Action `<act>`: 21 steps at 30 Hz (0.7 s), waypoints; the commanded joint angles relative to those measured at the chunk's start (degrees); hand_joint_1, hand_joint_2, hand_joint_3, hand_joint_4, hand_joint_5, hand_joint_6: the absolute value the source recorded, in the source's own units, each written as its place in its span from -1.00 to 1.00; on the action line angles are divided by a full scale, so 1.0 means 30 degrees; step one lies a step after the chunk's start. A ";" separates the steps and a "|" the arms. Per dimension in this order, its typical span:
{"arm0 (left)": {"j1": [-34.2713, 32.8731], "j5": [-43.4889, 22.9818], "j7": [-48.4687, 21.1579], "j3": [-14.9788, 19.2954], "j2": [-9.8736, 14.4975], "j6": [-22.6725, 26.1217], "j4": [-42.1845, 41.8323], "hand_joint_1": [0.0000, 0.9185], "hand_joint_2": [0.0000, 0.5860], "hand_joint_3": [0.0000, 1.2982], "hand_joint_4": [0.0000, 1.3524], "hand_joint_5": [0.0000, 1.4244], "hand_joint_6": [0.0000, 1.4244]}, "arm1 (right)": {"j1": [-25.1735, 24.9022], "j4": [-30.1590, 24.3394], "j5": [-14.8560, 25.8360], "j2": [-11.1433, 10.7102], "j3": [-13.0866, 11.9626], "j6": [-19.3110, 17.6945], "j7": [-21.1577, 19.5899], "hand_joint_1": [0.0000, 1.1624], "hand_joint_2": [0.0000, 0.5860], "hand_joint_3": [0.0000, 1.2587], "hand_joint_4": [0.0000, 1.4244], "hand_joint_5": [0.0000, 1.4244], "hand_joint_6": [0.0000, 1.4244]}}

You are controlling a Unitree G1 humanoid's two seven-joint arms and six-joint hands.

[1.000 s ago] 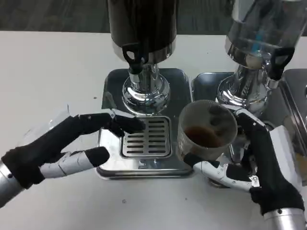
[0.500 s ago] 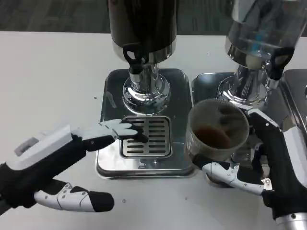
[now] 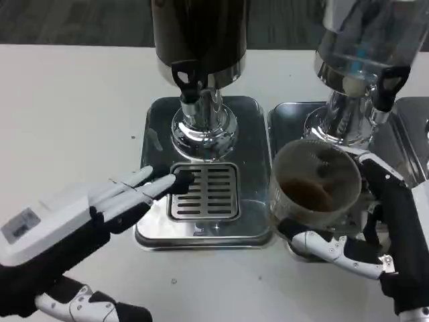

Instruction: Grasp the cup under the faucet to collect the drink, then remove the cup.

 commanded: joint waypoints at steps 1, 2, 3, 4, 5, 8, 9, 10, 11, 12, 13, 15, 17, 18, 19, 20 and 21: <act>0.0754 0.0033 0.0522 0.0128 0.0420 -0.0026 -0.0534 -1.00 -0.89 -0.95 -1.00 -1.00 -0.92 | 0.0144 -0.0830 0.0394 -0.0003 -0.0209 -0.0548 0.0070 0.49 -0.45 0.41 0.39 0.58 1.00; 0.0846 0.0036 0.0578 0.0113 0.0452 -0.0013 -0.0580 -1.00 -0.88 -0.96 -1.00 -1.00 -0.92 | 0.0186 -0.0859 0.0427 -0.0005 -0.0241 -0.0559 0.0107 0.49 -0.45 0.41 0.39 0.58 1.00; 0.0929 0.0010 0.0621 0.0103 0.0479 -0.0004 -0.0592 -1.00 -0.88 -0.96 -1.00 -1.00 -0.92 | 0.0223 -0.0885 0.0443 -0.0011 -0.0260 -0.0560 0.0143 0.48 -0.45 0.41 0.39 0.58 1.00; 0.1041 -0.0010 0.0687 0.0130 0.0489 0.0003 -0.0596 -1.00 -0.88 -0.96 -1.00 -1.00 -0.92 | 0.0263 -0.0911 0.0459 -0.0017 -0.0282 -0.0572 0.0175 0.48 -0.45 0.41 0.39 0.58 1.00; 0.1143 -0.0018 0.0744 0.0153 0.0492 0.0013 -0.0632 -1.00 -0.87 -0.96 -1.00 -1.00 -0.92 | 0.0338 -0.0960 0.0502 -0.0034 -0.0309 -0.0576 0.0234 0.48 -0.45 0.41 0.39 0.58 1.00; 0.1413 -0.0046 0.0915 0.0192 0.0502 0.0063 -0.0759 -1.00 -0.87 -0.96 -1.00 -1.00 -0.93 | 0.0505 -0.1078 0.0576 -0.0058 -0.0368 -0.0587 0.0344 0.47 -0.45 0.41 0.39 0.59 1.00; 0.1490 -0.0041 0.0952 0.0207 0.0500 0.0063 -0.0807 -1.00 -0.87 -0.96 -1.00 -1.00 -0.93 | 0.0542 -0.1114 0.0607 -0.0059 -0.0383 -0.0594 0.0368 0.47 -0.45 0.41 0.39 0.60 1.00; 0.1587 -0.0044 0.0970 0.0211 0.0488 0.0087 -0.0869 -1.00 -0.87 -0.96 -1.00 -1.00 -0.93 | 0.0576 -0.1147 0.0635 -0.0064 -0.0396 -0.0601 0.0386 0.47 -0.45 0.41 0.39 0.60 1.00; 0.1680 -0.0042 0.0998 0.0219 0.0471 0.0123 -0.0934 -1.00 -0.87 -0.96 -1.00 -1.00 -0.93 | 0.0621 -0.1215 0.0659 -0.0076 -0.0410 -0.0610 0.0414 0.47 -0.45 0.41 0.39 0.60 1.00; 0.1756 -0.0037 0.1040 0.0219 0.0472 0.0155 -0.0992 -1.00 -0.87 -0.97 -1.00 -1.00 -0.93 | 0.0658 -0.1273 0.0675 -0.0084 -0.0419 -0.0620 0.0435 0.47 -0.45 0.42 0.39 0.60 1.00; 0.1812 -0.0042 0.1079 0.0218 0.0475 0.0202 -0.1031 -1.00 -0.86 -0.97 -1.00 -1.00 -0.93 | 0.0682 -0.1315 0.0686 -0.0093 -0.0426 -0.0626 0.0458 0.47 -0.45 0.42 0.39 0.60 1.00; 0.1927 -0.0103 0.1141 0.0230 0.0499 0.0291 -0.1094 -1.00 -0.86 -0.97 -1.00 -1.00 -0.94 | 0.0729 -0.1377 0.0726 -0.0105 -0.0438 -0.0624 0.0513 0.46 -0.45 0.42 0.39 0.60 1.00; 0.2037 -0.0143 0.1175 0.0252 0.0519 0.0363 -0.1164 -1.00 -0.86 -0.97 -1.00 -1.00 -0.94 | 0.0773 -0.1423 0.0777 -0.0116 -0.0454 -0.0623 0.0577 0.46 -0.45 0.42 0.39 0.60 1.00; 0.2077 -0.0154 0.1182 0.0264 0.0524 0.0383 -0.1193 -1.00 -0.86 -0.97 -1.00 -1.00 -0.94 | 0.0797 -0.1443 0.0806 -0.0119 -0.0457 -0.0628 0.0601 0.46 -0.45 0.42 0.39 0.60 1.00; 0.2117 -0.0157 0.1184 0.0276 0.0524 0.0422 -0.1216 -1.00 -0.86 -0.97 -1.00 -1.00 -0.94 | 0.0815 -0.1453 0.0828 -0.0125 -0.0457 -0.0636 0.0614 0.46 -0.45 0.42 0.39 0.60 1.00; 0.2159 -0.0158 0.1186 0.0283 0.0517 0.0476 -0.1226 -1.00 -0.86 -0.98 -1.00 -1.00 -0.94 | 0.0836 -0.1453 0.0862 -0.0129 -0.0453 -0.0660 0.0621 0.46 -0.45 0.42 0.39 0.60 1.00; 0.2196 -0.0168 0.1184 0.0289 0.0519 0.0520 -0.1226 -1.00 -0.86 -0.98 -1.00 -1.00 -0.94 | 0.0856 -0.1459 0.0879 -0.0129 -0.0439 -0.0673 0.0622 0.46 -0.45 0.42 0.39 0.60 1.00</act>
